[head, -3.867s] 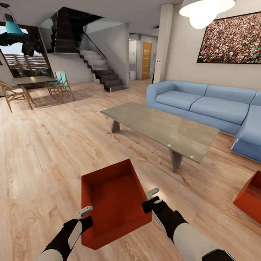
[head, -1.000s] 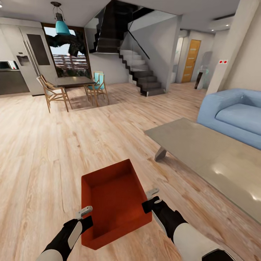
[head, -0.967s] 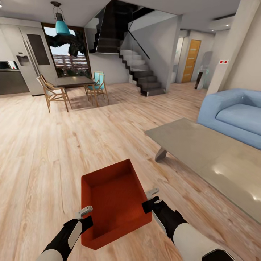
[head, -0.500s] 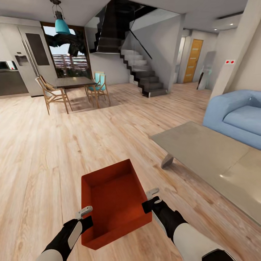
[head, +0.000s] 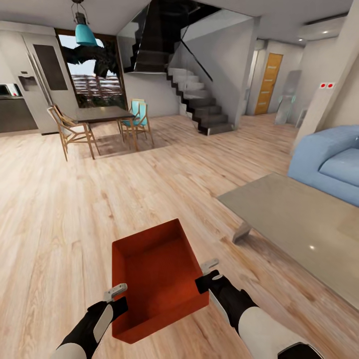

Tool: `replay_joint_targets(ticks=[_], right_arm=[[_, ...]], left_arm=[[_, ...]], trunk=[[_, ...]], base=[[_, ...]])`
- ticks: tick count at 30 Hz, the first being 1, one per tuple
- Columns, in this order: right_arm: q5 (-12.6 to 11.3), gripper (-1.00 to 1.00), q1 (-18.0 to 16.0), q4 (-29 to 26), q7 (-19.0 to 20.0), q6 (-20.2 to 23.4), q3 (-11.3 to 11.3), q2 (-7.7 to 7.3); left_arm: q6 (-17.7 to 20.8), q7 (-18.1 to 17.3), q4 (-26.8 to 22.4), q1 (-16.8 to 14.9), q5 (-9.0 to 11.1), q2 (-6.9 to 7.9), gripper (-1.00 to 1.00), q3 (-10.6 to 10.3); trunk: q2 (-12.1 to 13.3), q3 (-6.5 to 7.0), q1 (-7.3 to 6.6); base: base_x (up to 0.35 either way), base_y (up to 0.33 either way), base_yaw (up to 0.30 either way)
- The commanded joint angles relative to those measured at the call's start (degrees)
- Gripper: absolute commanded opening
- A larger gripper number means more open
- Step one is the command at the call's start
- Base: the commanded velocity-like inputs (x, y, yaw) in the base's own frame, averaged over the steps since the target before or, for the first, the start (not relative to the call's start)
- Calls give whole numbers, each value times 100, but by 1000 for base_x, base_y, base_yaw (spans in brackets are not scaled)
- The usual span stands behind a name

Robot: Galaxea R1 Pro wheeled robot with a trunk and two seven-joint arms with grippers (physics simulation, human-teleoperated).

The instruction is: Move the two storage containers from the living room to the garage. In the garage, place one container on the floor and stack the other container on top of it (either order is fine).

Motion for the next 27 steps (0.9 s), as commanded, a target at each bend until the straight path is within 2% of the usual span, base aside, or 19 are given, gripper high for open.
replay_joint_targets(ticks=[1, 27], right_arm=[[-77, -100, 2, -17, 110, -91, 363, -4], [-77, -100, 2, -17, 108, -86, 363, -4]], left_arm=[[85, 47, -1, -6, 364, -4, -100, 46], [84, 47, 3, -6, 364, -4, -100, 46]], trunk=[[-2, -5, 2], [-2, -5, 2]], base=[[328, 202, 0], [327, 204, 0]])
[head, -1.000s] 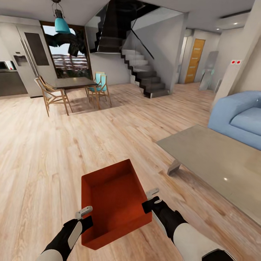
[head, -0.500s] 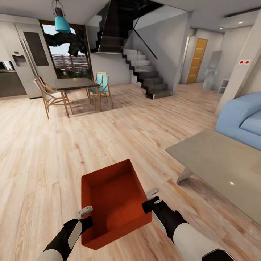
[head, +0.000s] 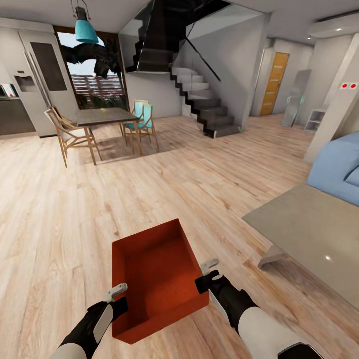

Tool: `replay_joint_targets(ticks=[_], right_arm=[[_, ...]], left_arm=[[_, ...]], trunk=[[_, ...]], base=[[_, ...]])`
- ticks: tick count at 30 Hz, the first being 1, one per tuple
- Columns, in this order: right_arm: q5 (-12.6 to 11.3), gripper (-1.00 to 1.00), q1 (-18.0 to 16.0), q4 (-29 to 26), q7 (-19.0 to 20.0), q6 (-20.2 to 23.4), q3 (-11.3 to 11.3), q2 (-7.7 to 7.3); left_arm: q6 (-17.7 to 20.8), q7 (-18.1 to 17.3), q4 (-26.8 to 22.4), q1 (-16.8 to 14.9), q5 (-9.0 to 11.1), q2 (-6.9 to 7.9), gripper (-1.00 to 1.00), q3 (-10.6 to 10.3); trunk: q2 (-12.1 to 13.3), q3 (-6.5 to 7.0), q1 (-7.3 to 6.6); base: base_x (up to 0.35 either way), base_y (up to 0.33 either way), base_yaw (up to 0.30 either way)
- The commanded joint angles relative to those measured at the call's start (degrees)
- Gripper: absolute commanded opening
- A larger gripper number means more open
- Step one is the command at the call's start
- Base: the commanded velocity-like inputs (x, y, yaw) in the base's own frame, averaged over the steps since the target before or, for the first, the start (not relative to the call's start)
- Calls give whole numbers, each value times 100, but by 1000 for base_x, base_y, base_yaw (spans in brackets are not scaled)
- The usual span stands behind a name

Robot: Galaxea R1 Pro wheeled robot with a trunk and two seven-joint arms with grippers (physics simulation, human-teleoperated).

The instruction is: Move the two storage containers from the living room to the garage. In the garage, place one container on the floor and stack the other container on top of it (either order is fine).

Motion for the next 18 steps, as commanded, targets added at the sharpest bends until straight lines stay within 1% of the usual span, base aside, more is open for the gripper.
replay_joint_targets(ticks=[1, 18], right_arm=[[-77, -100, 2, -17, 108, -90, 362, -4], [-77, -100, 2, -17, 108, -89, 362, -4]], left_arm=[[84, 47, -1, -6, 362, -4, -100, 46], [84, 47, -1, -6, 362, -4, -100, 38]], trunk=[[-2, -5, 2], [-2, -5, 2]], base=[[327, 204, 0], [327, 204, 0]])
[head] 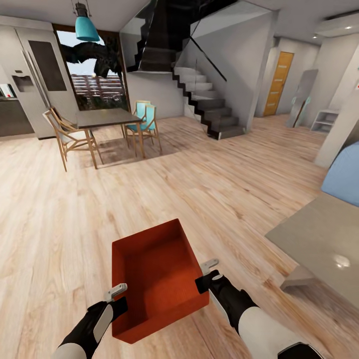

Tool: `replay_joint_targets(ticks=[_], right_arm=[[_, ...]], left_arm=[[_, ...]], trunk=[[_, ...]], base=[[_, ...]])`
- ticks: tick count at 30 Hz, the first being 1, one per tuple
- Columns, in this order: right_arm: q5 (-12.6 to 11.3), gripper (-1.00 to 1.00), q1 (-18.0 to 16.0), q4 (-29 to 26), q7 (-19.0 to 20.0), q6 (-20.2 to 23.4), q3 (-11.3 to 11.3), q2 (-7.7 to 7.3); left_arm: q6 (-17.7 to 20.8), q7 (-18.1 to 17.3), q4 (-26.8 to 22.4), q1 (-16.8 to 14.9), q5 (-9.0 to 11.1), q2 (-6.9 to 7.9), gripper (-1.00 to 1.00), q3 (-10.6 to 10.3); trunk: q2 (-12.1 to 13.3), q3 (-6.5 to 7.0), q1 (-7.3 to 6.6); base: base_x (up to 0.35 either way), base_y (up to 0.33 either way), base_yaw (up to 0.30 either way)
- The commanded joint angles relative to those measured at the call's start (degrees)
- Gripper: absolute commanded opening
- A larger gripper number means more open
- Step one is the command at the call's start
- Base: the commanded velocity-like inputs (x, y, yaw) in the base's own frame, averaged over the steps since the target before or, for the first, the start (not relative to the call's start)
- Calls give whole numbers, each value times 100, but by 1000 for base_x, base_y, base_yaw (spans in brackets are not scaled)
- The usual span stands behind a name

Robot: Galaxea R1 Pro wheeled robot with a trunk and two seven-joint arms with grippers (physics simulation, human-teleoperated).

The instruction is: Move the two storage containers from the living room to the garage. In the garage, place one container on the floor and stack the other container on top of it (either order is fine).

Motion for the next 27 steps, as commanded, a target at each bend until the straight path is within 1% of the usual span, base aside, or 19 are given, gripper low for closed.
replay_joint_targets(ticks=[1, 27], right_arm=[[-76, -100, 3, -18, 111, -79, 361, -3], [-76, -100, 3, -18, 111, -79, 361, -3]], left_arm=[[94, 46, -1, -6, 356, -4, -100, 45], [94, 46, -1, -6, 356, -4, -100, 45]], trunk=[[-2, -5, 2], [-2, -5, 2]], base=[[327, 204, 0], [327, 202, 0]])
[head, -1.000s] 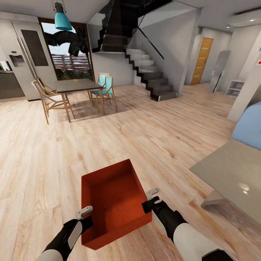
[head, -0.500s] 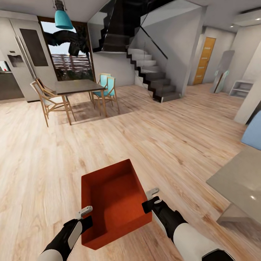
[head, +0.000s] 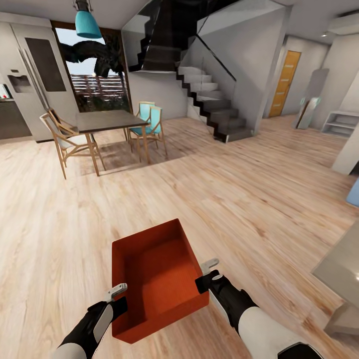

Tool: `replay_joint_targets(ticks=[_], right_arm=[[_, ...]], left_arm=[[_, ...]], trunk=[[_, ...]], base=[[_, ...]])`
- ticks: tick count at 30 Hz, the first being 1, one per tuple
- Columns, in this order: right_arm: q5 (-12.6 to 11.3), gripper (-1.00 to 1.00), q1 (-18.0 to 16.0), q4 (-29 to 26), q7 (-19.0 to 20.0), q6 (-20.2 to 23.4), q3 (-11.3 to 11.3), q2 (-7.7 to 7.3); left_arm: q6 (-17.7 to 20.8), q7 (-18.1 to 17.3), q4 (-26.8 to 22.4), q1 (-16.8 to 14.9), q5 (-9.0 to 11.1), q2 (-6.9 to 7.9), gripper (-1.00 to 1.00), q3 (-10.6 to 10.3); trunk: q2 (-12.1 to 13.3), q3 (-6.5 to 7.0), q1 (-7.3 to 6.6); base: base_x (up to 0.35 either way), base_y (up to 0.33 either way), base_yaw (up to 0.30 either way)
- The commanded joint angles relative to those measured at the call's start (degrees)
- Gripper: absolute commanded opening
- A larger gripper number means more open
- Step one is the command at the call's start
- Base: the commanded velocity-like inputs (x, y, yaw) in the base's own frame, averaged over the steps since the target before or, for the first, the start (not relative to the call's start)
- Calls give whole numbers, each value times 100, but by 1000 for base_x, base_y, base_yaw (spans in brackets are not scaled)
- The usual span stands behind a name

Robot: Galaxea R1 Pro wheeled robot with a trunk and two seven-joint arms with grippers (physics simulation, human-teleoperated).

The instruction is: Move the two storage containers from the living room to the garage. In the garage, place one container on the floor and stack the other container on top of it (either order is fine).

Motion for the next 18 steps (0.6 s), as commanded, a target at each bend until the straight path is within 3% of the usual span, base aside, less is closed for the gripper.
replay_joint_targets(ticks=[1, 18], right_arm=[[-76, -100, 3, -18, 112, -78, 362, -3], [-76, -100, 3, -18, 112, -78, 362, -3]], left_arm=[[95, 46, -1, -6, 355, -4, -100, 45], [95, 46, -1, -6, 355, -5, -100, 45]], trunk=[[-2, -5, 2], [-2, -5, 2]], base=[[327, 192, 0], [327, 192, 0]])
